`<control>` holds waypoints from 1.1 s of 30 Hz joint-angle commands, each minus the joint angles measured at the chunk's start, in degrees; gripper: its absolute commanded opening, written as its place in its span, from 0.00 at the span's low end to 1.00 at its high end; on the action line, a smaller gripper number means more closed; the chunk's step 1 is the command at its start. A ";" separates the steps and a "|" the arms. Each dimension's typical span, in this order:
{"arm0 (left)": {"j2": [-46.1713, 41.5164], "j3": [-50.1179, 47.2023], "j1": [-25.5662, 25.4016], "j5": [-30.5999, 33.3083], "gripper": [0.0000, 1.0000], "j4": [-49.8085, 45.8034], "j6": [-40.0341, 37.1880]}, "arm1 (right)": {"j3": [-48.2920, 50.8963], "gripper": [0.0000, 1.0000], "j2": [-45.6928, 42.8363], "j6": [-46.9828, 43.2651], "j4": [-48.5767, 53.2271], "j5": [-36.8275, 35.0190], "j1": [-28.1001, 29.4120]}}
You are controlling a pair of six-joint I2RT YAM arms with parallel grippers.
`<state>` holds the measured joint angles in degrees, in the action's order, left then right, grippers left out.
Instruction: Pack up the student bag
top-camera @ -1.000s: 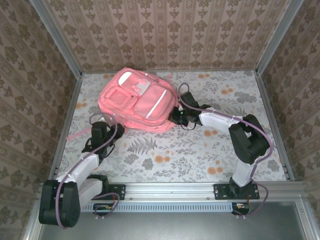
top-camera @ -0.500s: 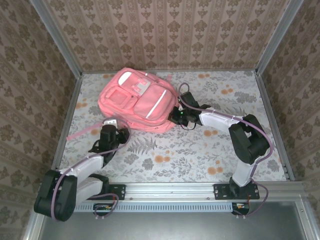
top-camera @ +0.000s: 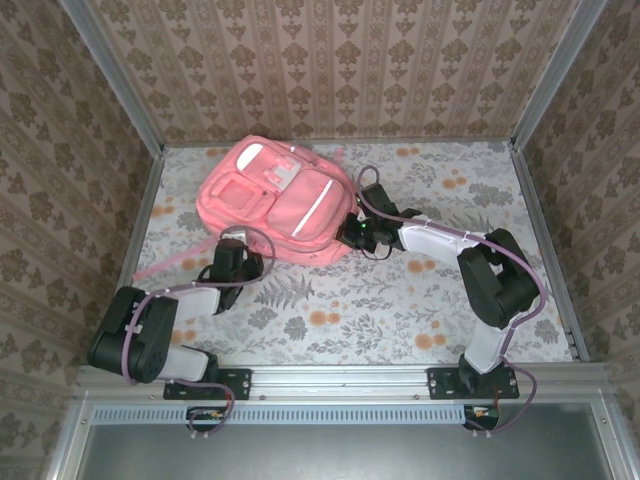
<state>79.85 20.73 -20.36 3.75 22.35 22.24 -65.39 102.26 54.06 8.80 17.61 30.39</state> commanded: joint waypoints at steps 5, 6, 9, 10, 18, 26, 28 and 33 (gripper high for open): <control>0.12 3.05 -2.12 2.09 0.00 -1.51 -2.64 | 0.42 0.00 -2.46 1.03 -1.99 3.80 0.82; -0.42 2.85 -2.40 2.52 0.00 -2.10 -2.60 | 0.37 0.00 -2.37 1.13 -2.10 3.81 0.81; -2.90 2.12 -3.83 3.32 0.00 -4.11 -2.71 | 0.43 0.00 -2.21 1.51 -2.46 3.84 0.81; -3.80 2.11 -4.67 3.67 0.00 -5.20 -2.81 | 0.39 0.00 -2.11 1.57 -2.55 3.93 0.81; -9.67 2.73 -15.46 5.12 0.00 -11.16 -1.59 | 0.69 0.00 -1.44 2.27 -3.41 4.13 0.85; -4.55 7.12 -28.63 6.45 0.00 -11.15 2.93 | 0.77 0.00 -1.19 2.71 -3.97 4.10 1.40; -1.38 9.33 -31.22 6.21 0.00 -9.78 3.68 | 0.89 0.00 -1.27 2.69 -3.96 3.98 1.51; 7.51 17.91 -36.81 5.06 0.00 -9.11 3.84 | 1.96 0.00 -1.60 3.06 -4.51 3.64 1.69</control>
<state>84.55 33.95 -54.04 12.47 9.39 25.23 -63.99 102.26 55.94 7.70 17.56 30.55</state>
